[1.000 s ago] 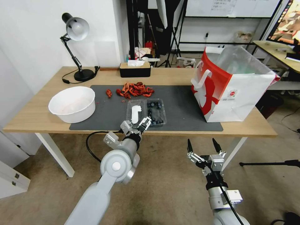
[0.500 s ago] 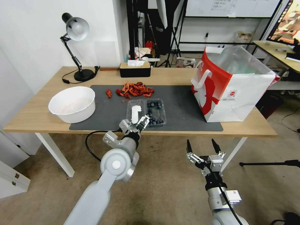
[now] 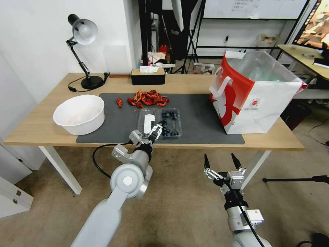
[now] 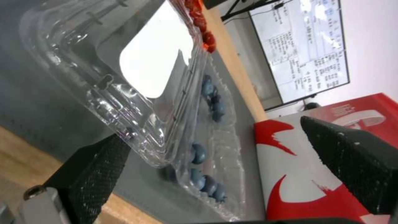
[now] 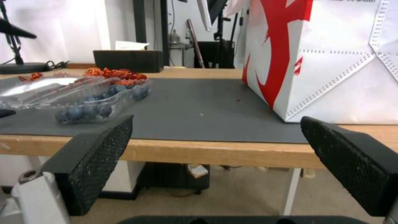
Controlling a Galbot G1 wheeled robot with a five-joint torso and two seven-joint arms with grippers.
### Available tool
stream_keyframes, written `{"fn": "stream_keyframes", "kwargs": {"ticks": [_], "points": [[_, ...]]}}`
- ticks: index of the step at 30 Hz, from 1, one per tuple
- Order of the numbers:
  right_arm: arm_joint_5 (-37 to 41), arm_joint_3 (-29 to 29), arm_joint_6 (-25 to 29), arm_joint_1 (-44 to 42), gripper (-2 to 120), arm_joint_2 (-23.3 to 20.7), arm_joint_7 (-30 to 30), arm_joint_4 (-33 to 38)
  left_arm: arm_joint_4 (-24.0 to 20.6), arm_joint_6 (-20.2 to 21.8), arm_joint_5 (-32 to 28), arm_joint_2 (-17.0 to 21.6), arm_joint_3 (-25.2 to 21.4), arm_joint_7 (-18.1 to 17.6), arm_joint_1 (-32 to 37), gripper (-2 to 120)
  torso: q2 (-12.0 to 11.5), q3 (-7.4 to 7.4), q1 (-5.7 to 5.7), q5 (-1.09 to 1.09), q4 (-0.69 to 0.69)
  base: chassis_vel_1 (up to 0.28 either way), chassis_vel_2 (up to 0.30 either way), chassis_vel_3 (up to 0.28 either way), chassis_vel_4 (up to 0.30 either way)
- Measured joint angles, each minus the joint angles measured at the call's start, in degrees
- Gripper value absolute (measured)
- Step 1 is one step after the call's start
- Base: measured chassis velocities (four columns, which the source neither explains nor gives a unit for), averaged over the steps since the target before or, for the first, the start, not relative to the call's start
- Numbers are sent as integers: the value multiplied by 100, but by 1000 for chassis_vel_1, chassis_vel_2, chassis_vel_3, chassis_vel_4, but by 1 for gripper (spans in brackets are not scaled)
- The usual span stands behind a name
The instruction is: Close the takeout container lid, then place the container into the takeout bag.
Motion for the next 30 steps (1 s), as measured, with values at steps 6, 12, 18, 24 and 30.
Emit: {"fn": "stream_keyframes", "kwargs": {"ticks": [6, 12, 18, 24, 30], "points": [[-23, -11, 23, -11, 100, 12, -3, -8, -43, -46, 289, 38, 32, 253, 70, 100, 0, 0, 0, 0, 0, 0, 0, 0, 0], [-34, -18, 27, -9, 100, 16, -5, -12, -44, -96, 718, 82, 125, 496, 151, 100, 0, 0, 0, 0, 0, 0, 0, 0, 0], [-53, -25, 48, -9, 100, 23, -10, -34, -28, -190, 1130, 123, 166, 749, 203, 100, 0, 0, 0, 0, 0, 0, 0, 0, 0], [-74, -44, 68, -8, 100, 35, -17, -52, 18, -304, 1474, 143, 198, 930, 217, 100, 0, 0, 0, 0, 0, 0, 0, 0, 0], [-83, -62, 71, -2, 100, 44, -19, -67, 83, -467, 1750, 166, 199, 1120, 207, 100, 0, 0, 0, 0, 0, 0, 0, 0, 0]]}}
